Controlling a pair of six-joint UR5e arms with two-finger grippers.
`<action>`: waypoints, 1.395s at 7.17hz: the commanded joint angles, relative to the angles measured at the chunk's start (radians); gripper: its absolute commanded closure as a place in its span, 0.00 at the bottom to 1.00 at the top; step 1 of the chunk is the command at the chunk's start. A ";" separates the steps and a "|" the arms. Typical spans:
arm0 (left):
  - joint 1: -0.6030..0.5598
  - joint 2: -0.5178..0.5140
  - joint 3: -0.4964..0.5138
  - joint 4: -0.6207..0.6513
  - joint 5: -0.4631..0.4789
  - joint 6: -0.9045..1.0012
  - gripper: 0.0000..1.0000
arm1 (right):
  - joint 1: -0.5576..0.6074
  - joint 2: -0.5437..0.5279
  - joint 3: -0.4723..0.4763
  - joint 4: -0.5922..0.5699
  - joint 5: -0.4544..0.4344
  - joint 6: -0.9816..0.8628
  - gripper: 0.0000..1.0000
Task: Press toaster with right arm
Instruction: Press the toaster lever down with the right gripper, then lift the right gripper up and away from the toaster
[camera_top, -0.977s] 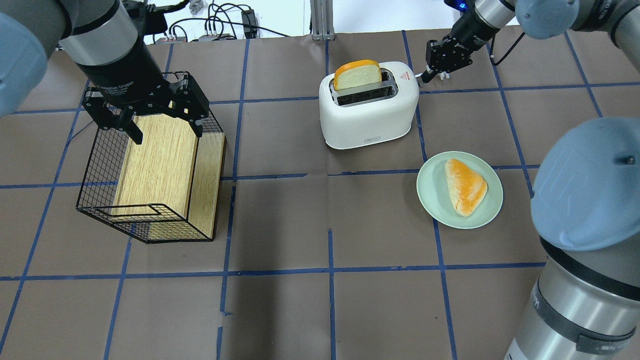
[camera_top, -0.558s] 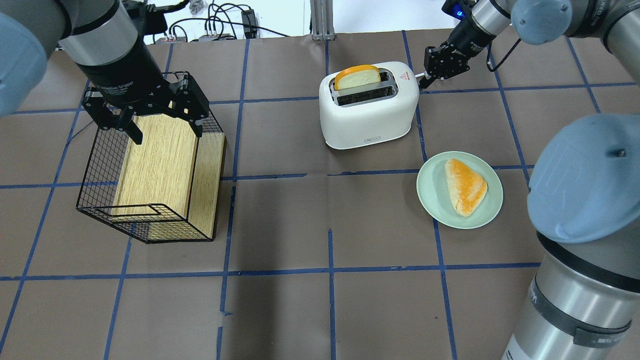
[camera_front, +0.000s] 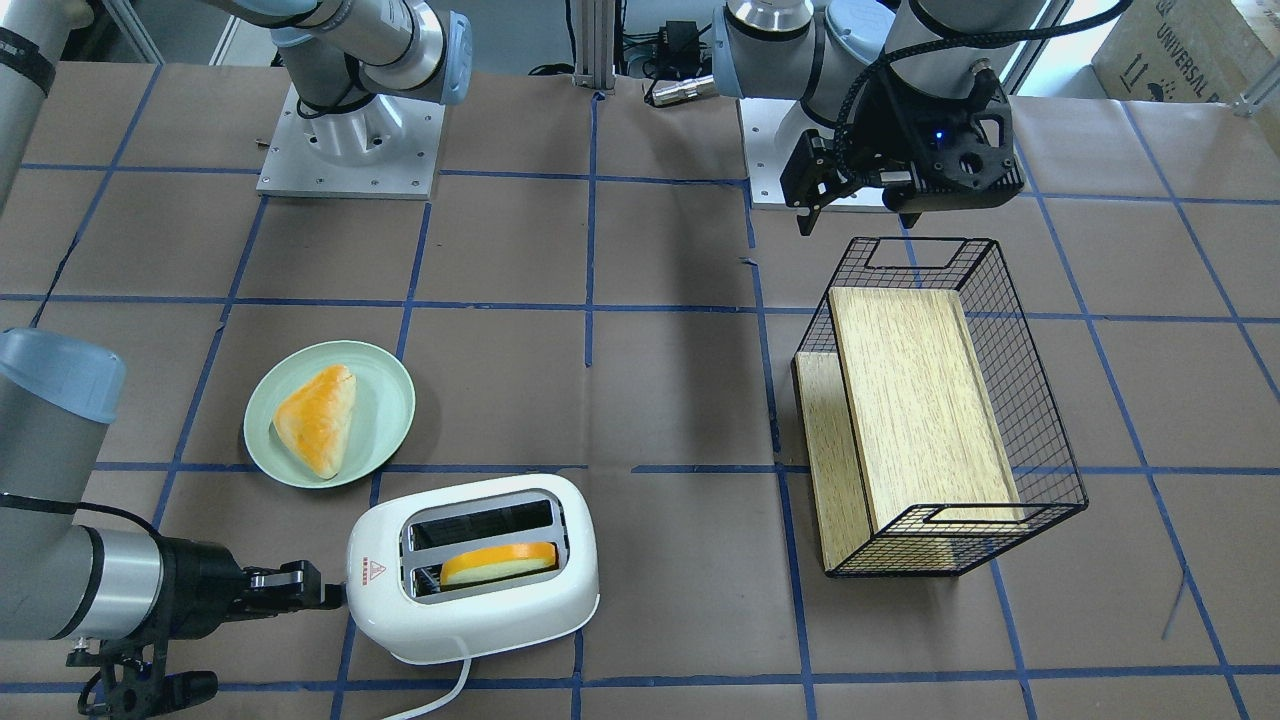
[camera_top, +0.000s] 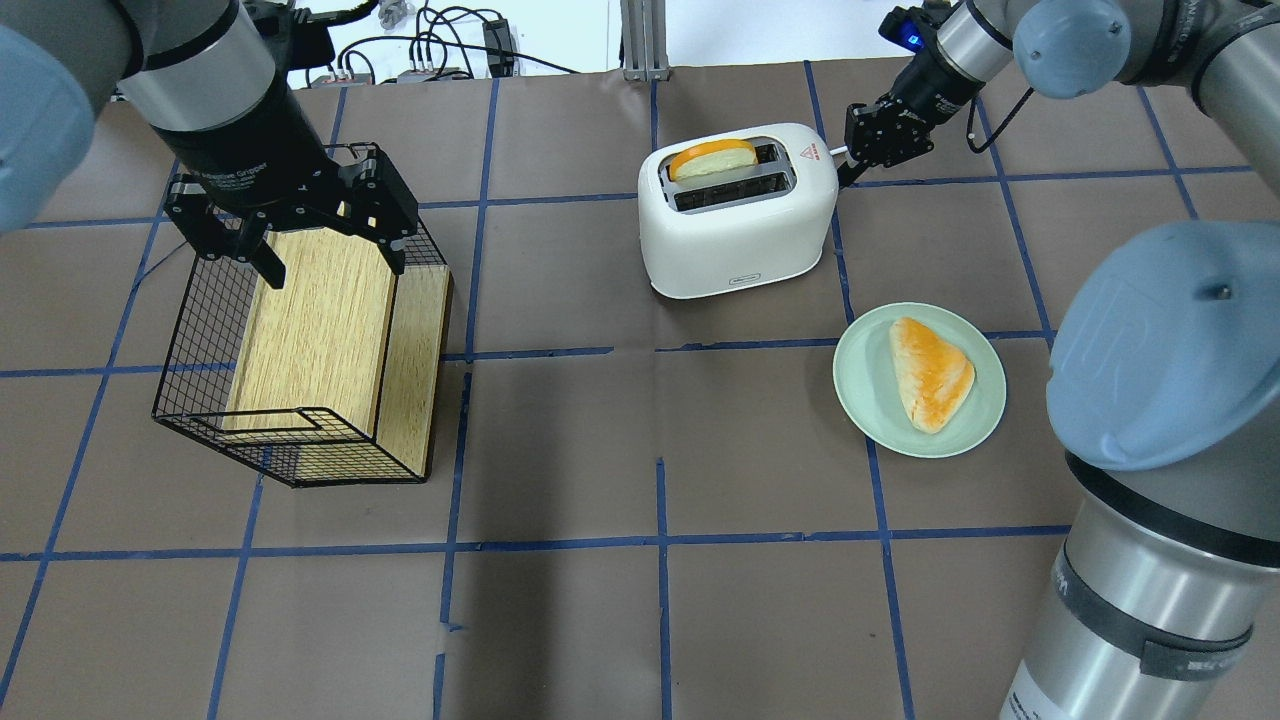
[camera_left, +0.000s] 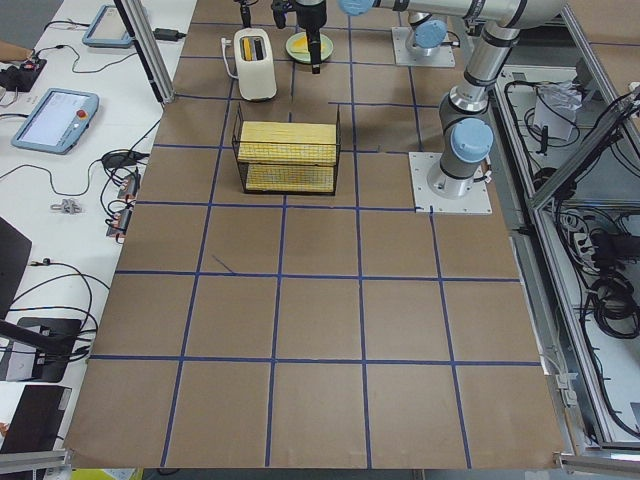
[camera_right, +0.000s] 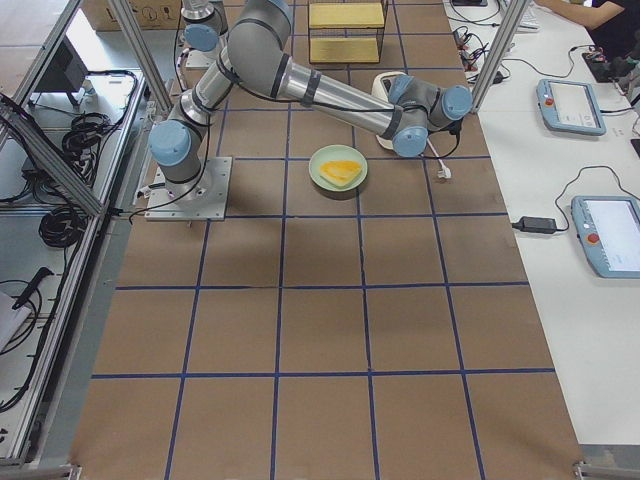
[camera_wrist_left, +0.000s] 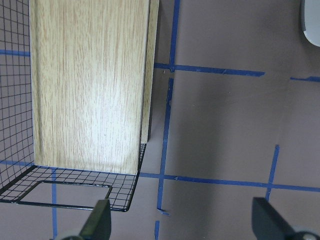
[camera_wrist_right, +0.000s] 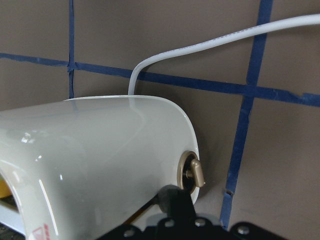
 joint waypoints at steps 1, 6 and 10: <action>0.000 0.000 0.000 -0.001 0.000 0.000 0.00 | 0.000 0.010 -0.001 -0.002 -0.001 -0.002 0.96; 0.000 0.000 0.000 -0.001 0.000 0.000 0.00 | 0.070 -0.123 -0.148 0.015 -0.370 0.087 0.00; 0.000 0.000 0.000 -0.001 0.000 0.000 0.00 | 0.158 -0.301 -0.070 0.060 -0.574 0.046 0.00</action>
